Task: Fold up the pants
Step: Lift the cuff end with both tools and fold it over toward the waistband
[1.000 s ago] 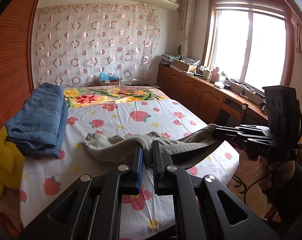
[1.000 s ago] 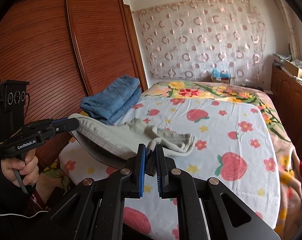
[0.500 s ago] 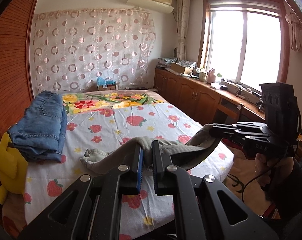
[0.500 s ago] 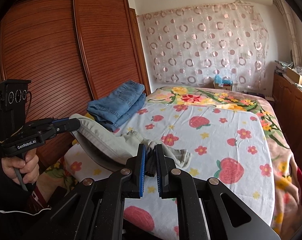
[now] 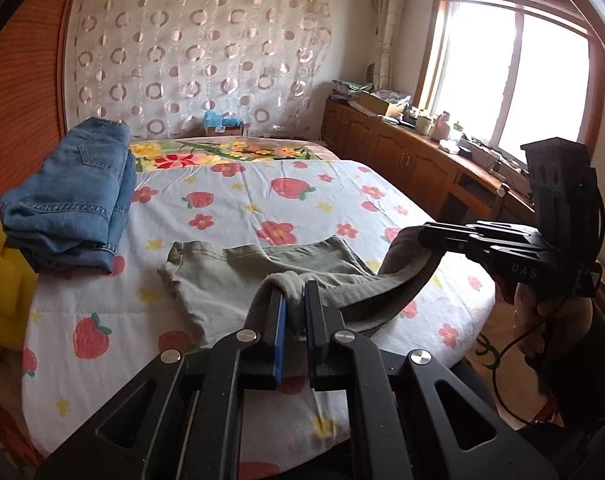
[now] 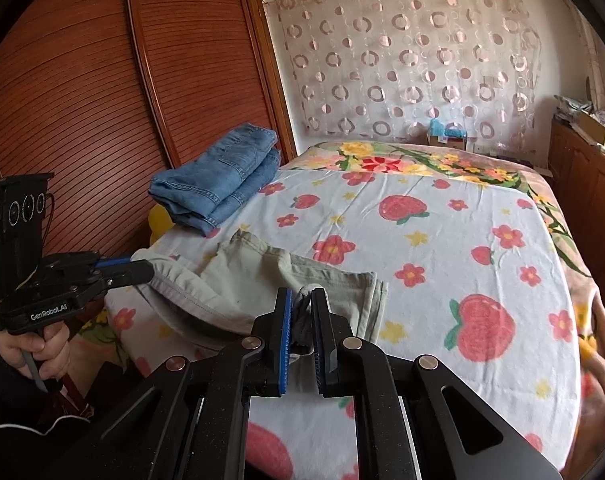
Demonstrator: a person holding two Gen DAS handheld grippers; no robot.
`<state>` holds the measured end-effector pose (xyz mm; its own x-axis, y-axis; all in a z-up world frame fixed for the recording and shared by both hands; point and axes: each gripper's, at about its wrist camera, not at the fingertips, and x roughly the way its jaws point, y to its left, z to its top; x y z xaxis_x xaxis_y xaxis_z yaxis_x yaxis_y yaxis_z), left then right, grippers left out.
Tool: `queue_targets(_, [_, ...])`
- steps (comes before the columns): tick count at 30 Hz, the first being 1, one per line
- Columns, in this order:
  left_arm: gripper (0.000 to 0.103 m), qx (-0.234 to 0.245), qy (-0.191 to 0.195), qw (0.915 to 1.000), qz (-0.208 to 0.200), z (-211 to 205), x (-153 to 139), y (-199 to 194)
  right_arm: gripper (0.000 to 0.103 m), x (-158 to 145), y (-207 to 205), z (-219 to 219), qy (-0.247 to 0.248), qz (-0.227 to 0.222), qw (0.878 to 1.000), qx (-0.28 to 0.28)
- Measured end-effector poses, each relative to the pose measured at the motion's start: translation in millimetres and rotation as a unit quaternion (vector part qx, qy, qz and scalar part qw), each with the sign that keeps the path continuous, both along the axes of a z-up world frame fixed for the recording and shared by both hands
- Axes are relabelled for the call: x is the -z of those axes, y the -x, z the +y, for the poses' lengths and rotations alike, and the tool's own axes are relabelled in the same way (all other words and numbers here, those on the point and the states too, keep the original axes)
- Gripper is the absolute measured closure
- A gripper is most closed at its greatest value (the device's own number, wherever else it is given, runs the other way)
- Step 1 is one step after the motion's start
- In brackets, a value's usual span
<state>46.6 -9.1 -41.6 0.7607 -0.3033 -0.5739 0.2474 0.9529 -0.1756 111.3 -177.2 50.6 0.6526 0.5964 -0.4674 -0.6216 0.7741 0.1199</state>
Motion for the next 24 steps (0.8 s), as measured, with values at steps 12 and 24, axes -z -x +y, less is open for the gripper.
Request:
queue_targets(12, [0.094,-0.035,-0.004,0.9993,-0.014,13,-3,-30,0.094,7,-49,34,0.013,-0.011,1.000,0.012])
queue_targets(24, [0.093,-0.045,-0.019,0.9986,0.019,14,24,-46,0.094,19,-73,46,0.029,0.018,0.999,0.017])
